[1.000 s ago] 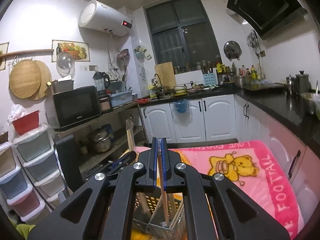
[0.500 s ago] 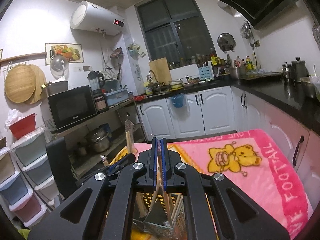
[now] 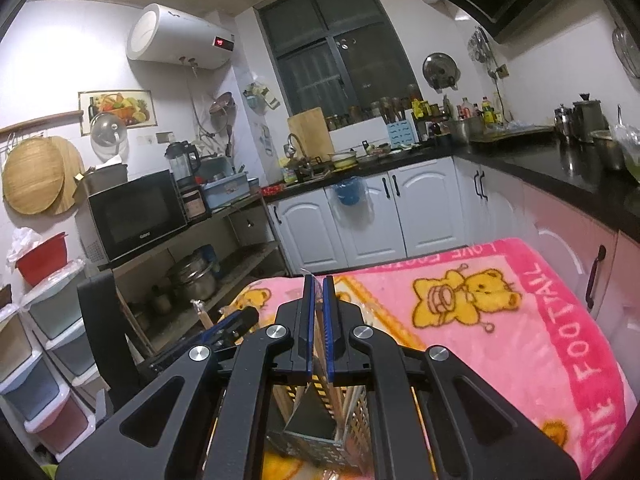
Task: Organize utensils
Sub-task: 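Lower the chopsticks into the caddy and open both grippers, then withdraw both open grippers and move them down toward the wrapped chopsticks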
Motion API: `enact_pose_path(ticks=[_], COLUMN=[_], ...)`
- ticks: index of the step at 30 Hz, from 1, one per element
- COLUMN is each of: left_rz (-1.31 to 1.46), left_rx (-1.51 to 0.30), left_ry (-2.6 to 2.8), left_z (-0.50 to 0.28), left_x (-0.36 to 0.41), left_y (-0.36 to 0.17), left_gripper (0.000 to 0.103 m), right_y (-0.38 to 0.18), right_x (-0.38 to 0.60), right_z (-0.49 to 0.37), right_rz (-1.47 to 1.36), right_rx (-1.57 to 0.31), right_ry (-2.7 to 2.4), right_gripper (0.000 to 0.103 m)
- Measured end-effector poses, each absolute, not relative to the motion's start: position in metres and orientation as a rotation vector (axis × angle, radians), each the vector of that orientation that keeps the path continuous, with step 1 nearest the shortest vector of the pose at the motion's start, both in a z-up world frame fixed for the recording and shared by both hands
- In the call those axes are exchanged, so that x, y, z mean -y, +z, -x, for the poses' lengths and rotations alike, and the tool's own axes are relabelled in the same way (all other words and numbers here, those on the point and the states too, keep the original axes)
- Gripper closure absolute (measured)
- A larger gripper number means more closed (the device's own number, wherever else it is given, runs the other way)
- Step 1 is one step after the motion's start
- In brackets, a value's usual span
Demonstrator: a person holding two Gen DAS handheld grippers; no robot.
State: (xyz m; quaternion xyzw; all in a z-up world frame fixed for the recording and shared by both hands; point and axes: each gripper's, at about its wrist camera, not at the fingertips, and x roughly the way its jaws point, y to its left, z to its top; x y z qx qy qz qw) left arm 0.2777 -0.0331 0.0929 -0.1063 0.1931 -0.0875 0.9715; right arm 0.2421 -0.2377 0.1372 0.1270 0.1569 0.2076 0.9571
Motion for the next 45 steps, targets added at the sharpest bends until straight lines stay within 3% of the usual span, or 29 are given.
enact_pose_path(ticks=[7,11,33,35,45], left_rz=[0.215,0.211,0.180,0.168,0.147], left_rx=[-0.418,-0.439,-0.487,-0.488,-0.514], left_ry=[-0.189,-0.205,-0.312,-0.318,-0.338], left_z=[-0.271,-0.264,-0.214,-0.209,-0.190], left_x=[0.034,0.036,0.044,0.045,0.049], left_y=[0.093,0.094,0.093,0.092,0.080], left_gripper=[0.082,0.072,0.032,0.020,0.013], right_y=[0.126,0.120,0.091,0.087,0.069], right_x=[0.241,0.245,0.265,0.266,0.270], right_z=[-0.237,-0.233,-0.191,-0.188,-0.172], right_rz=[-0.256,-0.258,-0.228,-0.226,-0.210], right_rx=[-0.360,-0.387,-0.483,-0.493,-0.541], right_ry=[0.420,0.411,0.392,0.388,0.379], right_gripper=[0.098,0.085,0.063,0.061,0.055])
